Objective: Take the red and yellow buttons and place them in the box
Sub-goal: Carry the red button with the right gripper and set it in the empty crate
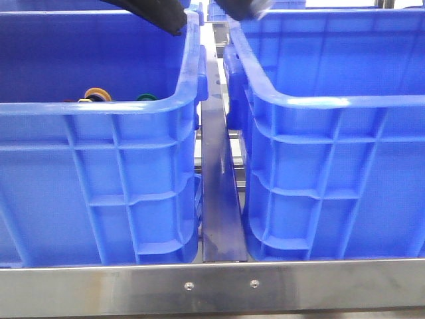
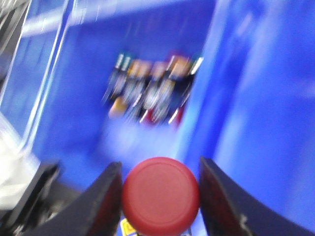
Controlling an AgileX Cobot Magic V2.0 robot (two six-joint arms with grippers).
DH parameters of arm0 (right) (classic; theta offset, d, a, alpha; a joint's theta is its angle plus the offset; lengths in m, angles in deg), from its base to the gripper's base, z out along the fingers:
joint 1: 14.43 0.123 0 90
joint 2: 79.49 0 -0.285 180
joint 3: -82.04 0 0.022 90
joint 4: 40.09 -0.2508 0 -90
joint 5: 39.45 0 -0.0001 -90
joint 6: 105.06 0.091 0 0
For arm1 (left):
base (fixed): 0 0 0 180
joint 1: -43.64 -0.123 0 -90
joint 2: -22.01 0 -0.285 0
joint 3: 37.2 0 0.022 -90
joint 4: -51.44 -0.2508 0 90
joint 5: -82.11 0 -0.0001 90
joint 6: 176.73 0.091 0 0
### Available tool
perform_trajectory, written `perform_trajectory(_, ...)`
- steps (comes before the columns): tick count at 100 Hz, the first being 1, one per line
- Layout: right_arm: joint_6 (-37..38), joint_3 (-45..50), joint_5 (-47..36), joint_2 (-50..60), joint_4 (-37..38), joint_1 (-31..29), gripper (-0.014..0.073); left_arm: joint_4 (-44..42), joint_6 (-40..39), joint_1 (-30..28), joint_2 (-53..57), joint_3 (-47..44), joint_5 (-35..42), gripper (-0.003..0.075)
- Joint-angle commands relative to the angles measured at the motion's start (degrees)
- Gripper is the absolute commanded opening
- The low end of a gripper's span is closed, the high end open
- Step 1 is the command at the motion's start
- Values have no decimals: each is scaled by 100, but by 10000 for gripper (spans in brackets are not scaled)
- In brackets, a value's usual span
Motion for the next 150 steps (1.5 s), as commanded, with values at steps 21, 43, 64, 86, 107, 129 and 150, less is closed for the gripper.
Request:
perform_trajectory(21, -678, 359, -2125, 732, 864, -272, 227, 74, 16, 31, 204, 156, 337, 484)
perform_trajectory(43, -1129, 1279, -3937, 621, 876, -240, 227, 109, 16, 31, 204, 156, 326, 484)
perform_trajectory(64, -1129, 1499, -4953, 189, 876, -225, 227, 121, 16, 31, 204, 156, 316, 483)
perform_trajectory(86, -1129, 1394, -5883, -506, 1062, 72, 227, 216, 16, 31, 204, 156, 319, 483)
perform_trajectory(107, -1123, 1038, -6284, -1333, 1168, 196, 227, 216, 16, 31, 204, 156, 319, 482)
perform_trajectory(129, -1117, 597, -6290, -1873, 1168, 203, 227, 216, 16, 31, 204, 156, 319, 482)
perform_trajectory(150, -1117, 472, -6305, -2185, 1163, 203, 227, 216, 16, 31, 204, 156, 319, 482)
